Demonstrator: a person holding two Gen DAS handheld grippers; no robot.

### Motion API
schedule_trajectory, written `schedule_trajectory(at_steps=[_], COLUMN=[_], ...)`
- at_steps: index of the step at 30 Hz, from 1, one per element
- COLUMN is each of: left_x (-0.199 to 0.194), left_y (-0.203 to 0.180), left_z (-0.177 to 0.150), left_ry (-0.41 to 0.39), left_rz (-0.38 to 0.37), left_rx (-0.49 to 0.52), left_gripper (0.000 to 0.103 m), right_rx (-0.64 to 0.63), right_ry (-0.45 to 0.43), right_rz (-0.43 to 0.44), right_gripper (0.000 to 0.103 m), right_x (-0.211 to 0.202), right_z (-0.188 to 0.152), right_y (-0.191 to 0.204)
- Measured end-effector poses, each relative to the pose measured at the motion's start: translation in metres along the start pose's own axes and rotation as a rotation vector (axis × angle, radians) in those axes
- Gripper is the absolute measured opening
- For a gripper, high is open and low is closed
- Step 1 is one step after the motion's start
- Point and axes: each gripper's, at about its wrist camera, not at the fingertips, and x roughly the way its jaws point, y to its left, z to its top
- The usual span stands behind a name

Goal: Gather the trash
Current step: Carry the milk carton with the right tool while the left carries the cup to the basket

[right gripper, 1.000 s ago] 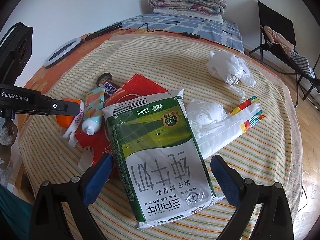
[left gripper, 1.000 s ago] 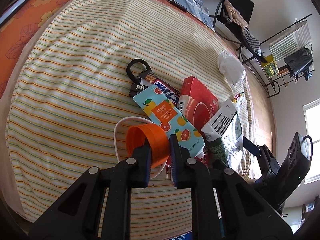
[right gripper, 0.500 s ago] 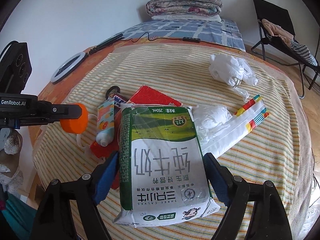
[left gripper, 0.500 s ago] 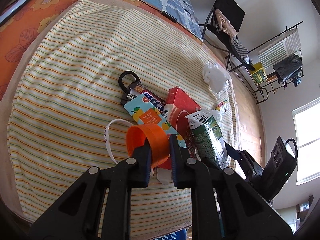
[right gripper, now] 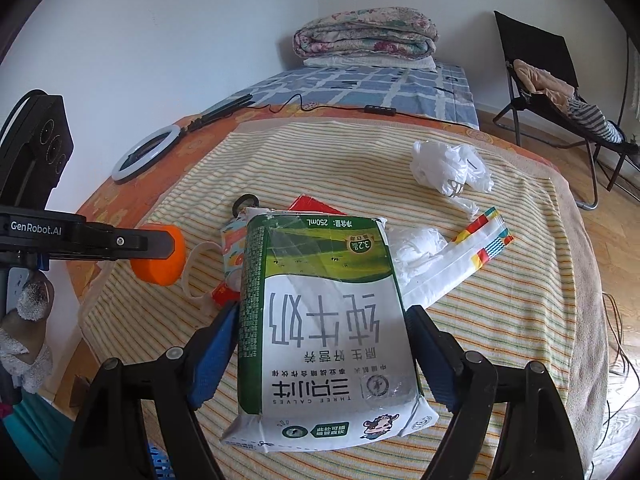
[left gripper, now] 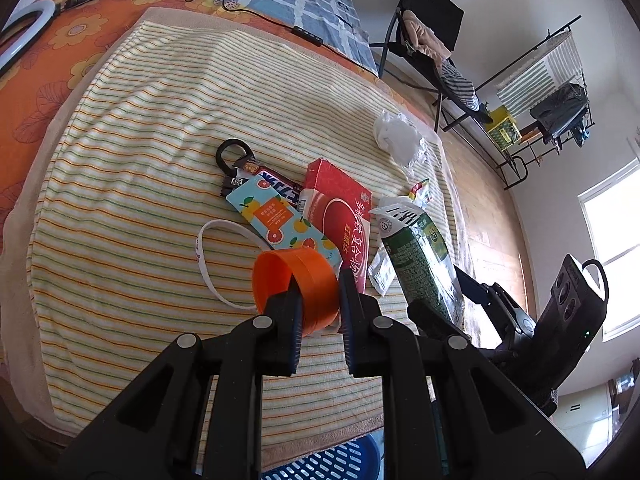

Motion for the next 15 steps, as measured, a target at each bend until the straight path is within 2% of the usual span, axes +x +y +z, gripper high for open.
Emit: schedule_trajectory(at_steps=[7,15], left_x=[-0.021,-0.039], left_y=[-0.009,-0.019], left_z=[-0.03,-0.076], left_ry=[0.011,0.024], left_rz=[0.009,0.027], left_rx=[0.083,0.181], left_gripper=[0.015,0.015], right_rx=[-0.048,-0.039], right_ry=[-0.03,-0.015], right_rz=[-0.019,0.014], right_gripper=[0.084,0.084], right_x=[-0.045,-0.085], right_z=[-0.022,-0.063], right_y=[0.015,0.032])
